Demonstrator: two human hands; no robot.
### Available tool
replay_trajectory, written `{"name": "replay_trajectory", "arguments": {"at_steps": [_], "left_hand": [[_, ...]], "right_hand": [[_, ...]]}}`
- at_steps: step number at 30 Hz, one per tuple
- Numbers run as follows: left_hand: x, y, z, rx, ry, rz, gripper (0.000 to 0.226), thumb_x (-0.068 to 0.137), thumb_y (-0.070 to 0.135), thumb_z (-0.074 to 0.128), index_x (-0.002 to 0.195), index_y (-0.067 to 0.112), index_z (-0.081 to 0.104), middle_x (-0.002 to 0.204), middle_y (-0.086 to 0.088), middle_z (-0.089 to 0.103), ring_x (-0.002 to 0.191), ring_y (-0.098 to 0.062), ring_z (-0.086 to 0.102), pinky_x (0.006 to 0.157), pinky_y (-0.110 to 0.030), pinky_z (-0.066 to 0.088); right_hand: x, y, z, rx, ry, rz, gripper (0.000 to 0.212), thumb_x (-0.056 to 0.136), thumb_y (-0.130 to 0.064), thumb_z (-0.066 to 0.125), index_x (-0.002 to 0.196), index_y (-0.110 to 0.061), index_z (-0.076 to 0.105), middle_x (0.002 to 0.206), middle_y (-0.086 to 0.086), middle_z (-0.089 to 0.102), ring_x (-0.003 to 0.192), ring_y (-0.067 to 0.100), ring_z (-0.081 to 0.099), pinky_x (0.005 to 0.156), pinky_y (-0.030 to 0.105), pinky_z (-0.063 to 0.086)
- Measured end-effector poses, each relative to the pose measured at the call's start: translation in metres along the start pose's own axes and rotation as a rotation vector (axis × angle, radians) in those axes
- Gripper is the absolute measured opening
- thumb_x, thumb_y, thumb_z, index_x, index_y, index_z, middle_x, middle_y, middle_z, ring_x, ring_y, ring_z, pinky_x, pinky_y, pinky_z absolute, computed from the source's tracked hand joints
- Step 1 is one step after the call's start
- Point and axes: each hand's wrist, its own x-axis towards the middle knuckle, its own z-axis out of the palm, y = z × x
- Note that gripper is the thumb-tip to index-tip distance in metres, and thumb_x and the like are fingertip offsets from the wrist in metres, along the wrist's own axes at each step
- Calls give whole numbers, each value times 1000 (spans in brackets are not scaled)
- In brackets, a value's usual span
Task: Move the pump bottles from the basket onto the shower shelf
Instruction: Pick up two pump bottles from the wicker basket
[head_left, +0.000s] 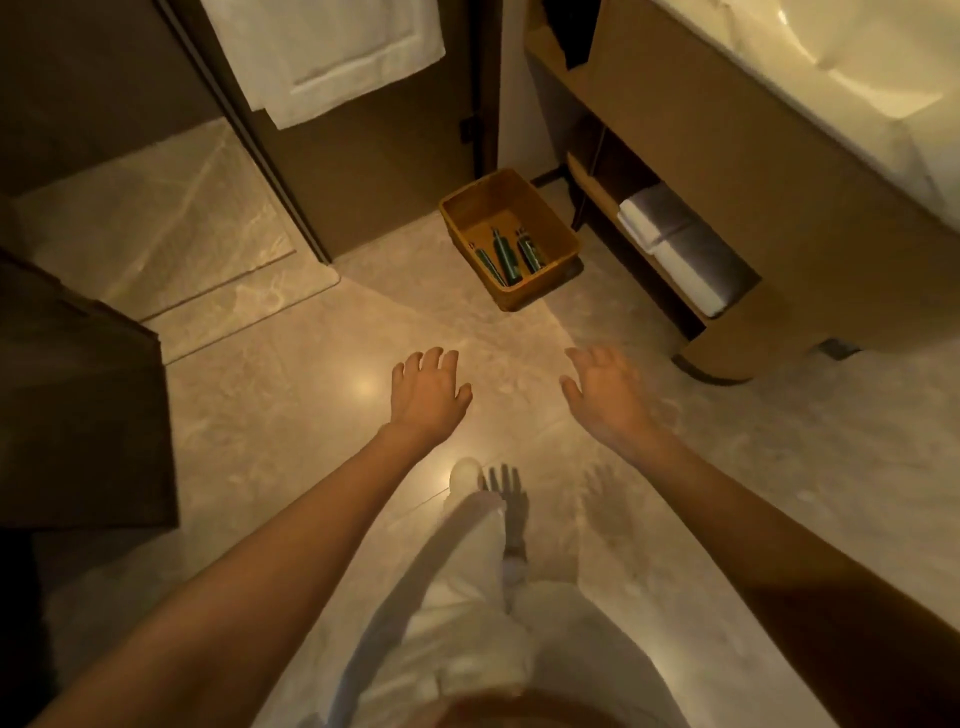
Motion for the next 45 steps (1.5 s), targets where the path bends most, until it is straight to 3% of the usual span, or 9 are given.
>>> {"name": "replay_trajectory", "arguments": {"at_steps": [13, 15, 18, 24, 26, 29, 31, 39, 45], "left_hand": [[235, -11, -49, 18, -20, -62, 50, 93, 39, 40, 136, 15, 37, 145, -8, 39, 133, -31, 32, 106, -43, 26], [264, -7, -52, 12, -38, -83, 50, 93, 40, 39, 137, 16, 36, 144, -7, 40, 133, -31, 33, 106, -42, 26], [313, 1, -57, -11, -63, -129, 50, 93, 40, 39, 136, 16, 37, 144, -8, 40, 132, -31, 34, 106, -42, 27], [421, 38, -55, -84, -94, -242, 51, 93, 41, 38, 137, 17, 35, 145, -8, 39, 132, -31, 33, 108, -44, 26], [456, 53, -53, -111, -125, -291, 51, 94, 42, 37, 138, 17, 33, 147, -8, 36, 134, -31, 32, 110, -44, 25], [508, 65, -45, -148, -136, -333, 52, 94, 43, 36, 138, 17, 33, 147, -9, 36, 134, -32, 31, 110, -44, 25], [545, 65, -39, -139, -124, -324, 52, 93, 42, 37, 138, 16, 33, 146, -10, 37, 133, -32, 31, 110, -45, 24], [678, 21, 69, -120, -149, -297, 58, 93, 44, 39, 142, 16, 29, 147, -10, 36, 137, -31, 28, 113, -47, 20], [761, 0, 201, -387, -169, -385, 48, 89, 31, 46, 133, 13, 40, 135, -13, 44, 121, -30, 41, 100, -41, 34]], "right_hand": [[260, 15, -31, -35, -77, -90, 44, 95, -31, 41, 135, -13, 45, 133, 13, 53, 129, 30, 44, 102, 44, 40], [291, 25, -30, -58, 24, -182, 37, 88, -27, 48, 116, -7, 62, 104, 16, 67, 99, 33, 64, 78, 39, 53], [344, 41, -33, -83, 57, -271, 12, 76, -13, 64, 83, -3, 68, 68, 13, 63, 59, 27, 60, 51, 29, 49], [479, 75, -48, -161, -114, -375, 10, 84, -10, 62, 74, -9, 60, 77, 10, 62, 74, 25, 56, 67, 34, 53], [515, 86, -55, -102, -142, -367, 9, 84, -15, 63, 89, -7, 64, 91, 12, 65, 87, 26, 60, 77, 39, 55], [569, 100, -53, 6, -226, -304, 37, 89, -27, 57, 124, -15, 52, 123, 9, 56, 118, 26, 51, 94, 43, 49], [605, 106, -44, -39, -269, -327, 42, 94, -31, 49, 133, -17, 45, 136, 10, 49, 128, 27, 44, 102, 45, 43], [745, 120, 53, -199, -325, -387, 44, 97, -34, 39, 138, -19, 39, 142, 8, 43, 134, 23, 37, 109, 44, 35], [817, 146, 168, -205, -371, -376, 47, 98, -28, 38, 142, -13, 35, 145, 14, 39, 134, 30, 35, 107, 45, 34]]}}
